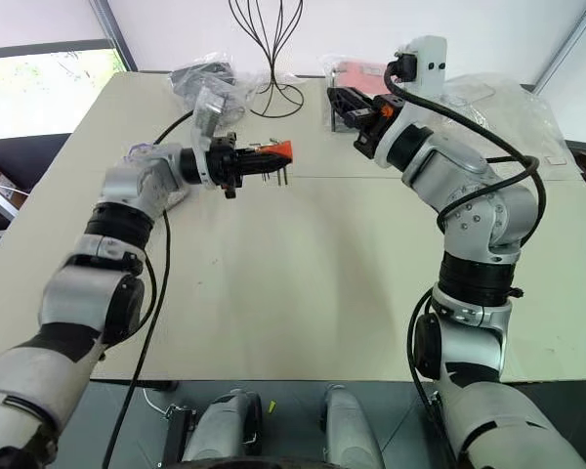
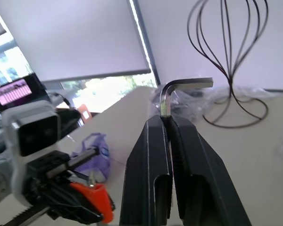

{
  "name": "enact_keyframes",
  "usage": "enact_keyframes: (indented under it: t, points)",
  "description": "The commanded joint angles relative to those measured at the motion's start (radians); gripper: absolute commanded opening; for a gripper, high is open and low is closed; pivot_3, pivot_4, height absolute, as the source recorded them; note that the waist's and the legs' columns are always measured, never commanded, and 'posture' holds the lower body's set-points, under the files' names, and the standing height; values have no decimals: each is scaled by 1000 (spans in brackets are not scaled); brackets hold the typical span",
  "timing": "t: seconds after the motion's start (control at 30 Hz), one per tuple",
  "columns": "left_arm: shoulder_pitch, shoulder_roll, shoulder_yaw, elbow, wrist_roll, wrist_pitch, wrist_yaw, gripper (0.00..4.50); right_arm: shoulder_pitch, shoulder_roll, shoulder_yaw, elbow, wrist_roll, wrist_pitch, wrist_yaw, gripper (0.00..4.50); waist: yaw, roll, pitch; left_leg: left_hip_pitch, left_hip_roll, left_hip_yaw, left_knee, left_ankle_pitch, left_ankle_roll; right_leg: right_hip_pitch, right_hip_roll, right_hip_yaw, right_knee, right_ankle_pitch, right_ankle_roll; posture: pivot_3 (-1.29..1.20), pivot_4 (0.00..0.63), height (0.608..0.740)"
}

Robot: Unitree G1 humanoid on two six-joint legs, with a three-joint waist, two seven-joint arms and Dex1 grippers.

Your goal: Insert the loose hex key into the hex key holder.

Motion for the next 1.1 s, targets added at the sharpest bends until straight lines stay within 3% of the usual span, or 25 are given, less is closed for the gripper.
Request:
enact_keyframes:
  t: [0.03, 0.53, 1.1]
  points:
    - [-69, -11, 2, 46, 29, -29, -72, 0, -5, 43, -2, -72, 44, -65, -4, 46, 0, 0, 0, 0, 0, 0, 0, 0, 0, 0, 1, 0, 0, 0, 0, 0, 150, 739]
    - [-137, -46, 46, 105, 83, -95, -102, 0, 57, 86, 74, -112, 45, -120, -25, 46, -3, 0, 0, 1, 1, -2, 14, 0, 0, 0, 1, 1, 18, -1, 1, 0, 150, 739]
    - [-129, -48, 70, 81, 80, -77, -104, 0, 93, 82, 96, -90, 31, -151, -38, 46, -3, 0, 0, 2, 1, -2, 16, 0, 0, 0, 1, 1, 20, -1, 1, 0, 150, 739]
